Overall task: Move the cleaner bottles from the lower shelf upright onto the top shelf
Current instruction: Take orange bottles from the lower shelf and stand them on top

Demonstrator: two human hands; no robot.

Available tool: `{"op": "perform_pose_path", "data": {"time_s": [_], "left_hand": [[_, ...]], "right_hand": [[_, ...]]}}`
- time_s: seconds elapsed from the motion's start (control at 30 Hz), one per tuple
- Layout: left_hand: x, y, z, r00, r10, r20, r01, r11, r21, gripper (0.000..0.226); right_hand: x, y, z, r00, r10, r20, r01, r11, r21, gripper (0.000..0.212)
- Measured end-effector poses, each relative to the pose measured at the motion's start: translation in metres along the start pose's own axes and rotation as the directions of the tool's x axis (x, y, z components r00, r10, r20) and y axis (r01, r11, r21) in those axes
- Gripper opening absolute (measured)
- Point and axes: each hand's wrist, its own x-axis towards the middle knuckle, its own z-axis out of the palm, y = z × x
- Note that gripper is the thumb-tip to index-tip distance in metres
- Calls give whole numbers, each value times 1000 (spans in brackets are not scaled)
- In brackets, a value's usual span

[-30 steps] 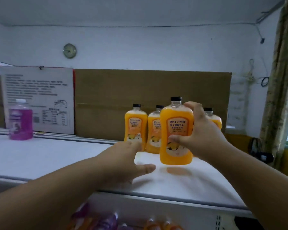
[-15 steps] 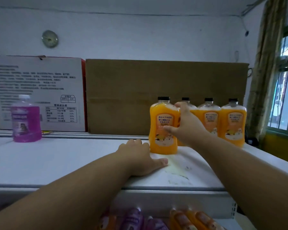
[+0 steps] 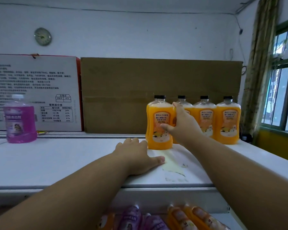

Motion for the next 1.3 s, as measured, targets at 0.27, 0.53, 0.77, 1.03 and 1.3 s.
{"op": "perform_pose_path", "data": {"time_s": [0.27,0.53,0.77,1.03,1.3], "left_hand": [[-46,24,-18,985,-69,-156,35,978,-208,62],[-157,101,24,790,-1,-614,-194,948,-251,50],[-211,139,126,920,-16,-391,-116,943,-312,42],[-166,128,223,997,4,-80,-30,946,-324,44],[-49,127,269,993,-24,-117,11,994,-106,55]], "right_hand": [[-43,-8,-42,973,-223,-59,215,969,-124,76],[-140,-10,-119,903,-412,-117,405,911,-83,59],[-244,18,-128,906,-414,84,416,909,-6,59],[-278,67,-88,952,-232,200,252,964,-80,53],[-274,115,-43,980,46,195,1,973,-233,50]]}}
